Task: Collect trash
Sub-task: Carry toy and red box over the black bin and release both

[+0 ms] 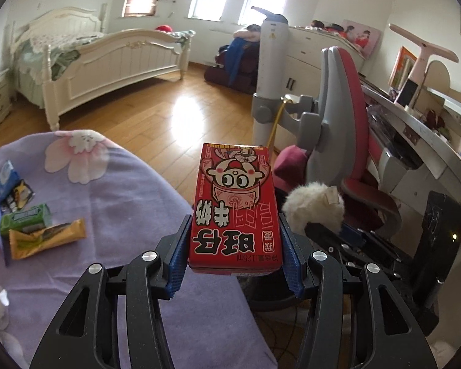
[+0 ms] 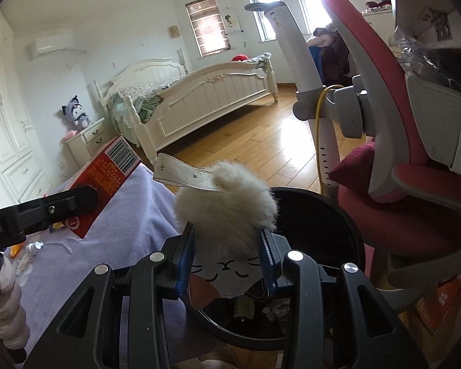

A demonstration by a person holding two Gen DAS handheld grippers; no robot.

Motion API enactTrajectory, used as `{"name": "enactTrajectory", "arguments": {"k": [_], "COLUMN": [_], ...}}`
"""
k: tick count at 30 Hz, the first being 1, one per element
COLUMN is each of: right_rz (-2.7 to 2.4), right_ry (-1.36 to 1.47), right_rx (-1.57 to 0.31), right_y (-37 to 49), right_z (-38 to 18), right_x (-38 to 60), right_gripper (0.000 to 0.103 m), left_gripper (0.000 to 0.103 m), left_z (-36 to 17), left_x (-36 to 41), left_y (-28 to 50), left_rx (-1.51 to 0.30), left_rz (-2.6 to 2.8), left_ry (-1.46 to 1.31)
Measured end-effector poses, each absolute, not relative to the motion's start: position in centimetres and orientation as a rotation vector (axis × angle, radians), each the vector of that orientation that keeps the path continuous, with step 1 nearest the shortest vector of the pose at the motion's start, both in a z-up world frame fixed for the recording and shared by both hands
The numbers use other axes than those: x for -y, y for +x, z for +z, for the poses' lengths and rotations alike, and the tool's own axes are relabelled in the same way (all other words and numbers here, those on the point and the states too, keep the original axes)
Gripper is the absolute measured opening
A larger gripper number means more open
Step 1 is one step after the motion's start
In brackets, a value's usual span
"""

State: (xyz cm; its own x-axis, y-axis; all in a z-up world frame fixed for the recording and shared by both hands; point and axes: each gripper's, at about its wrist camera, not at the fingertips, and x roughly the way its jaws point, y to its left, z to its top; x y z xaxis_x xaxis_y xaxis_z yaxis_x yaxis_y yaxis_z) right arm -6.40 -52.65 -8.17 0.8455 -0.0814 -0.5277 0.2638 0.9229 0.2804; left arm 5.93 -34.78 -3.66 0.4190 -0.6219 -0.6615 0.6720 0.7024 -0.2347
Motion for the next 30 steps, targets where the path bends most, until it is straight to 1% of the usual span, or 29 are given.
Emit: {"name": "enactTrajectory", "arguments": {"k": [10,20,22,23,24,25,26,27,28,30], "right_rz": [-0.220,-0.246,-0.255,-0.254,-0.260,-0.277,-0.293,-0.302,-0.305,-0.304], "right_ry": [0.421,0.461,0.464,0.469,0.475,0.477,0.477,0.478,0.478,0.480], "right_rx": [-0.569,-0.593,-0.598,-0.602,-0.611,-0.614,-0.608,-0.600,-0.599,-0.603], "right_y": [-6.6,-6.7,-6.7,-6.7,-6.5,-6.6,-6.9,-7.2,-7.4,-7.5], "right_z": [-9.9,-10.9,-10.9,-11.0,-11.1,-11.0,-10.9,-10.9,-10.8,-10.7], "right_x": [55.0,56.2,56.6,56.7,57.1,57.2,57.3,57.4,57.5,57.4], "right_gripper": [0.037,0.038,0.040,0.043,0.046,0.056,0.065,0.068,0.069,0.069], "left_gripper": [0.052,0.052,0.053,0.054,0.062,0.072,0.076,0.078,0.078,0.078], "left_z": [-5.6,-6.8,-7.0,-7.1,-7.0,-6.7,-6.4,-6.0,-5.6,-4.9], "left_x": [39.8,42.3,42.7,42.9,42.9,42.8,42.6,42.3,41.9,41.2], "left_y": [6.3,7.4,7.6,7.7,7.7,7.7,7.7,7.6,7.6,7.6], "left_rx": [-0.850,-0.896,-0.907,-0.916,-0.915,-0.899,-0.880,-0.858,-0.849,-0.838], "left_rz": [-0.887,-0.906,-0.906,-0.903,-0.894,-0.878,-0.869,-0.865,-0.863,-0.850], "left_ry": [0.153,0.156,0.159,0.169,0.181,0.188,0.187,0.183,0.179,0.171]}}
